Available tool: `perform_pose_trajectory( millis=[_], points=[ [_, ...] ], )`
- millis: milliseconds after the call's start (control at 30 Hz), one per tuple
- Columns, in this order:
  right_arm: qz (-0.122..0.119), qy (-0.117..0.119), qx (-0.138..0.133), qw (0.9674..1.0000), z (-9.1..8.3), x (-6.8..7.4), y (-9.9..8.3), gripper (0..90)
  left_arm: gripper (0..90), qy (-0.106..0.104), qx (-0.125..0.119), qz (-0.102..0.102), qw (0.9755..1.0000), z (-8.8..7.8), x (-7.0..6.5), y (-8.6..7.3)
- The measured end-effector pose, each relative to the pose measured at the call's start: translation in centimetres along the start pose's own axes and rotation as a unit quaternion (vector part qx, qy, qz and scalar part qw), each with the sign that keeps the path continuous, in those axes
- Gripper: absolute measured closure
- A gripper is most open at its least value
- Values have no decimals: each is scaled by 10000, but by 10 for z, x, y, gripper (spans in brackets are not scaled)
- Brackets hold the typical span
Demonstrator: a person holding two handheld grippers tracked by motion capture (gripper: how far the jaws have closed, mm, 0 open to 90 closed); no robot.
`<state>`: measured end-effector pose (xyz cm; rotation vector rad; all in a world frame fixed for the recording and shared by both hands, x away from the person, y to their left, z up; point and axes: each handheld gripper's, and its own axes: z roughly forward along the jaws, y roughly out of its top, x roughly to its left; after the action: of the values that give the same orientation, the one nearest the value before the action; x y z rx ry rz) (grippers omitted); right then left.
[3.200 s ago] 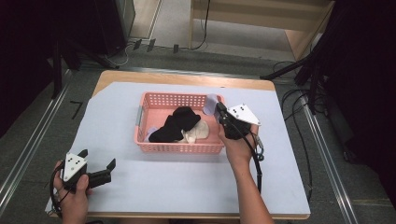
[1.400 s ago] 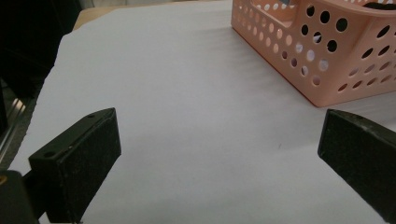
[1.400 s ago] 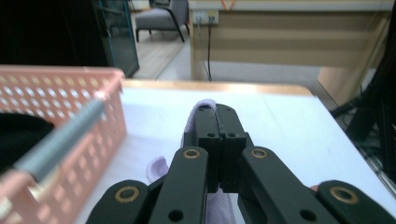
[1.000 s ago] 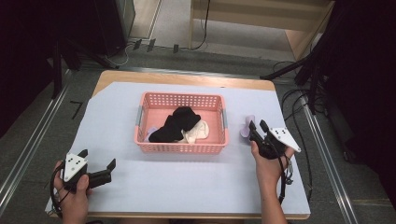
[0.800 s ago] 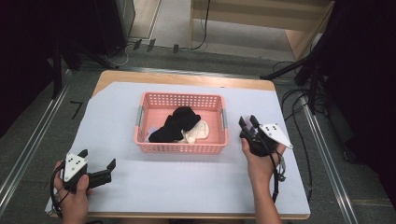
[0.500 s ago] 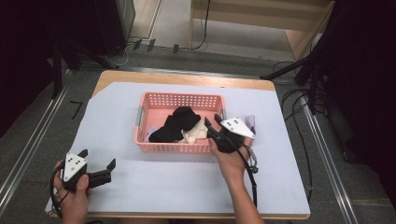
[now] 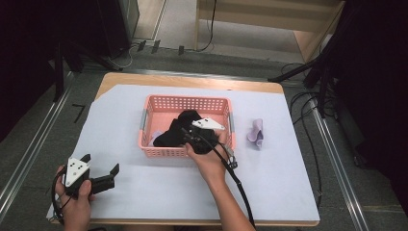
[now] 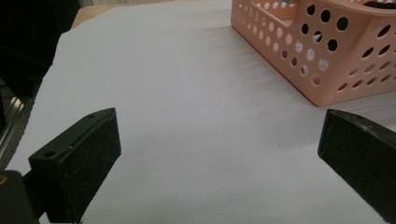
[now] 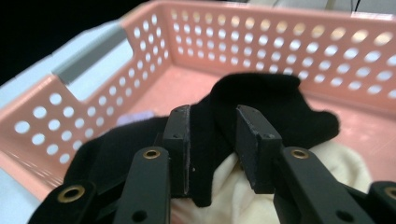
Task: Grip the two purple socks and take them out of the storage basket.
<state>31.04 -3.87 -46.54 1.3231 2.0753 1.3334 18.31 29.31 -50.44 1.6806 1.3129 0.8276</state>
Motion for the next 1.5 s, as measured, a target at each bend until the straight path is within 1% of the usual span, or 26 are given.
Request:
perform_pose_trajectory(
  millis=[100, 233, 367, 433, 467, 533, 600, 633, 667, 700, 733, 867, 933, 967, 1000, 1033, 1067, 1133, 1167, 1233, 1267, 1300, 1367, 1433, 1467, 1500],
  points=[
    [7, -25, 100, 9999, 3, 2, 1, 666, 2, -1, 0, -1, 10000, 0, 0, 0],
    [244, 98, 479, 9985, 12, 3, 7, 666, 2, 6, -1, 5, 10000, 0, 0, 0],
    [422, 259, 935, 9944, 20, 5, 14, 667, 1, 1, 4, 16, 10000, 0, 0, 0],
    [429, 278, 1009, 9936, 22, 5, 15, 667, 2, -3, 5, 9, 10000, 0, 0, 0],
    [524, 323, 1161, 9913, 25, 7, 17, 672, 1, -14, 19, 14, 10000, 0, 0, 0],
    [531, 354, 1273, 9898, 26, 8, 18, 693, 2, -10, 16, 11, 10000, 0, 0, 0],
    [549, 393, 1299, 9892, 26, 7, 18, 717, 1, -11, 16, 6, 10000, 0, 0, 0],
    [603, 453, 1293, 9887, 26, 7, 19, 790, 2, -14, 18, 6, 10000, 0, 0, 0],
    [626, 456, 1281, 9887, 26, 7, 19, 823, 2, -12, 20, 5, 10000, 0, 0, 0],
    [626, 456, 1281, 9887, 26, 7, 19, 823, 1, -12, 20, 5, 10000, 0, 0, 0],
    [648, 423, 1247, 9892, 25, 7, 19, 898, 1, -13, 18, 3, 10000, 0, 0, 0],
    [556, 451, 1143, 9909, 25, 8, 19, 900, 2, -13, 21, -2, 10000, 0, 0, 0],
    [497, 399, 1052, 9924, 24, 8, 19, 900, 2, -14, 24, -8, 10000, 0, 0, 0],
    [463, 296, 987, 9936, 23, 8, 20, 875, 2, -14, 23, -10, 10000, 0, 0, 0],
    [428, 177, 860, 9952, 23, 7, 21, 814, 2, -14, 23, -9, 10000, 0, 0, 0],
    [428, 177, 860, 9952, 23, 7, 21, 814, 2, -14, 23, -9, 10000, 0, 0, 0],
    [481, -5, 857, 9952, 23, 4, 22, 751, 2, -16, 22, -8, 10000, 0, 0, 0],
    [516, -27, 1067, 9929, 27, 3, 21, 689, 2, -8, 30, -7, 10000, 0, 0, 0],
    [496, -8, 1273, 9906, 29, 3, 20, 665, 2, -10, 33, -6, 10000, 0, 0, 0],
    [528, -20, 1299, 9901, 31, 2, 20, 642, 2, -25, 10, -13, 10000, 0, 0, 0],
    [678, 27, 1400, 9878, 33, 0, 21, 632, 2, -24, 14, -13, 10000, 0, 0, 0],
    [714, 32, 1449, 9869, 34, -1, 21, 638, 2, -16, 16, -8, 10000, 0, 0, 0],
    [758, 85, 1593, 9843, 37, -2, 21, 698, 2, -23, 15, -10, 10000, 0, 0, 0],
    [860, 164, 1710, 9814, 39, -3, 22, 832, 2, -26, 12, -11, 10000, 0, 0, 0],
    [826, 219, 1715, 9815, 39, -3, 23, 873, 2, -23, 12, -3, 10000, 1, 0, 0],
    [810, 307, 1685, 9819, 38, -2, 24, 879, 2, -28, 14, -11, 10000, 0, 0, 0]
  ],
)
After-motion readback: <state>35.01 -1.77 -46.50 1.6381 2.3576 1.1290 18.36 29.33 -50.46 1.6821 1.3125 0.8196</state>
